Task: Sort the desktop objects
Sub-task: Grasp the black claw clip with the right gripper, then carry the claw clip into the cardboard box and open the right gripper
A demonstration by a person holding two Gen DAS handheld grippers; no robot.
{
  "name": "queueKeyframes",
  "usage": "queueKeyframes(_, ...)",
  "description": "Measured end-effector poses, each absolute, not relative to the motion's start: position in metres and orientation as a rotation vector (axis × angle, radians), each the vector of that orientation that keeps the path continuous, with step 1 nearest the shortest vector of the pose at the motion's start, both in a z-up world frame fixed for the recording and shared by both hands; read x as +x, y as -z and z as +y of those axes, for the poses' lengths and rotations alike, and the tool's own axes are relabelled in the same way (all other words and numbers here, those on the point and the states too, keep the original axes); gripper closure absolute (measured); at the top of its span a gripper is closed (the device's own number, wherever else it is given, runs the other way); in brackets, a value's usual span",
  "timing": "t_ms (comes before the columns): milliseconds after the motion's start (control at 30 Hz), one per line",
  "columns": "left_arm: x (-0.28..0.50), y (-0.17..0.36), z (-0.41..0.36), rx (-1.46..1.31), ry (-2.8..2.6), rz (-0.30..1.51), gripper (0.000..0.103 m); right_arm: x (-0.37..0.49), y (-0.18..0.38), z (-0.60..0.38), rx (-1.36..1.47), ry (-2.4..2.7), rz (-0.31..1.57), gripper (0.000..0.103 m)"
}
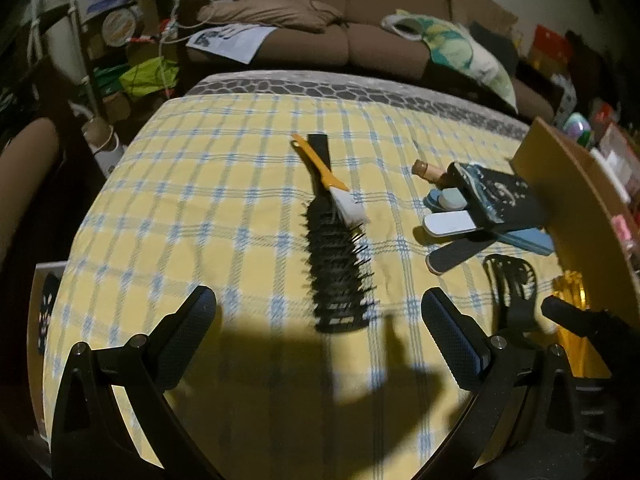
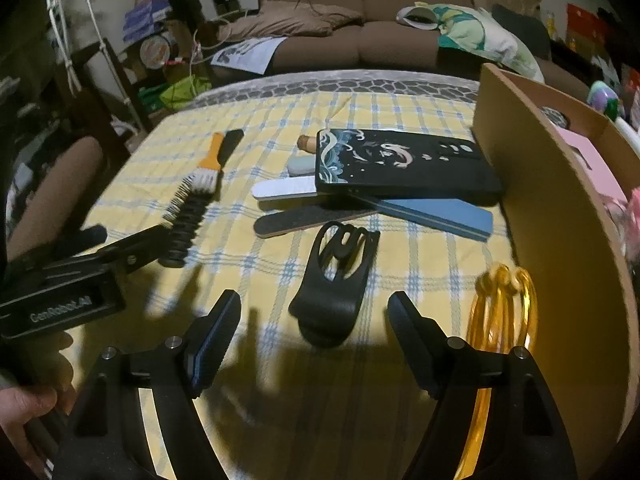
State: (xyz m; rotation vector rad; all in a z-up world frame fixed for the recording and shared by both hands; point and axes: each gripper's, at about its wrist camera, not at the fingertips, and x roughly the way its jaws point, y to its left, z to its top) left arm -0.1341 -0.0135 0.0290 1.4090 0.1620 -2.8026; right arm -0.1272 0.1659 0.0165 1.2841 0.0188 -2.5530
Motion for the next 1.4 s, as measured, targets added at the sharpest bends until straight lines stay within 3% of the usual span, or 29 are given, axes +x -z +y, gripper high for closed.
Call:
queueKeyframes(100,-0.145,-0.021,-0.006,1.424,2.806,0.107,0.005,-0.133,-0.008,0.161,1.289,2.555,0.085,0.038)
queueKeyframes(233,-0.153,-0.004,-0.001,1.508,2.782,0.109,0.034,-0.141,0.003,0.162,1.312,2.547,0.134,0.054)
queueKeyframes(267,-0.151,-0.004,0.000,1.496,2.789,0.103,0.034,-0.141,0.003,0.165,1.297,2.550,0.123,0.056)
queueKeyframes(300,-0.149,-0.005,0.001,1.487,2.808,0.102,0.044,-0.142,0.003,0.168,1.296,2.550,0.110,0.058)
queueKeyframes(333,-0.147,-0.006,0.000,1.493,2.816,0.108,0.061,-0.143,0.003,0.170,1.303,2.542,0.089,0.059)
queueKeyframes(367,-0.145,-0.008,-0.001,1.494,2.818,0.116,0.066,-0.143,0.001,0.173,1.304,2.534,0.056,0.059)
queueKeyframes(633,-0.117,-0.031,-0.020,1.501,2.833,0.297,0.066,-0.125,-0.033,0.195,1.255,2.504,-0.082,0.063)
queueKeyframes(1000,-0.069,-0.100,0.001,1.398,2.964,0.495,0.066,-0.085,-0.124,0.254,1.073,2.565,-0.200,0.063)
queueKeyframes(1167,-0.068,-0.137,0.024,1.338,3.028,0.508,0.067,-0.074,-0.157,0.310,1.005,2.673,-0.231,0.063)
queueKeyframes(1333,-0.077,-0.178,0.055,1.278,3.104,0.453,0.080,-0.076,-0.152,0.367,1.058,2.738,-0.318,0.063)
queueKeyframes(1400,-0.080,-0.190,0.070,1.270,3.134,0.418,0.080,-0.077,-0.146,0.382,1.095,2.739,-0.336,0.063)
